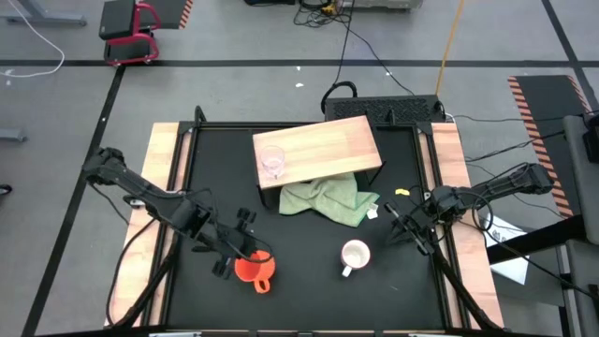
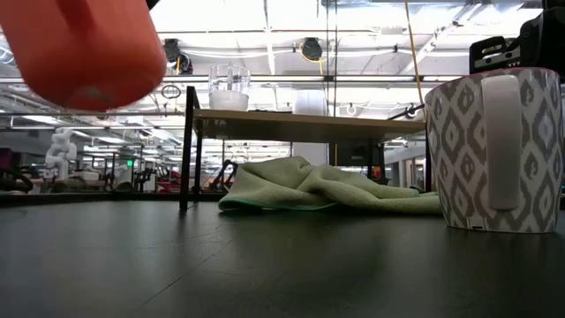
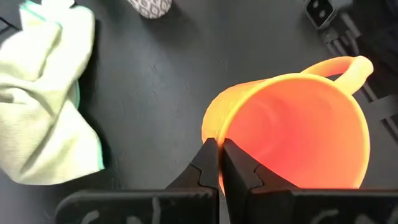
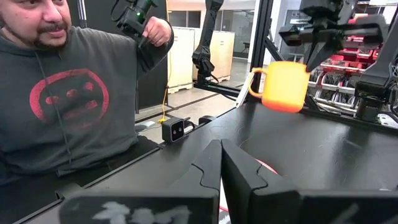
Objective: Stack small to large cups/mugs on shelf
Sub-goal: Put orange cup on the shelf
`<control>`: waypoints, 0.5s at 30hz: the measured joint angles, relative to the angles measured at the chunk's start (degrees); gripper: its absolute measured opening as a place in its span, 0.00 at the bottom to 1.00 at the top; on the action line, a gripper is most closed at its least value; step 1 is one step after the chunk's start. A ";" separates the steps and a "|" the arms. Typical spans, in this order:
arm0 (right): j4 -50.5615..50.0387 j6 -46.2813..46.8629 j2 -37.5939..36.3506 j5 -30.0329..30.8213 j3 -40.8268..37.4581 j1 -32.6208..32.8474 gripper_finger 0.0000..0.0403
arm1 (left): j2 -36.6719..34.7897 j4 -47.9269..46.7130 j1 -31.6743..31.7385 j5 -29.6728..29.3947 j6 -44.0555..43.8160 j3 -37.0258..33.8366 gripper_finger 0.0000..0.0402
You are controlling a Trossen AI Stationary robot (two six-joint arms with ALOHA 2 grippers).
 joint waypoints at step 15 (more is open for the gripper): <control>0.01 0.00 -0.01 0.01 -0.01 -0.01 0.00 | -6.52 -6.66 0.04 -3.37 -0.31 -0.03 0.00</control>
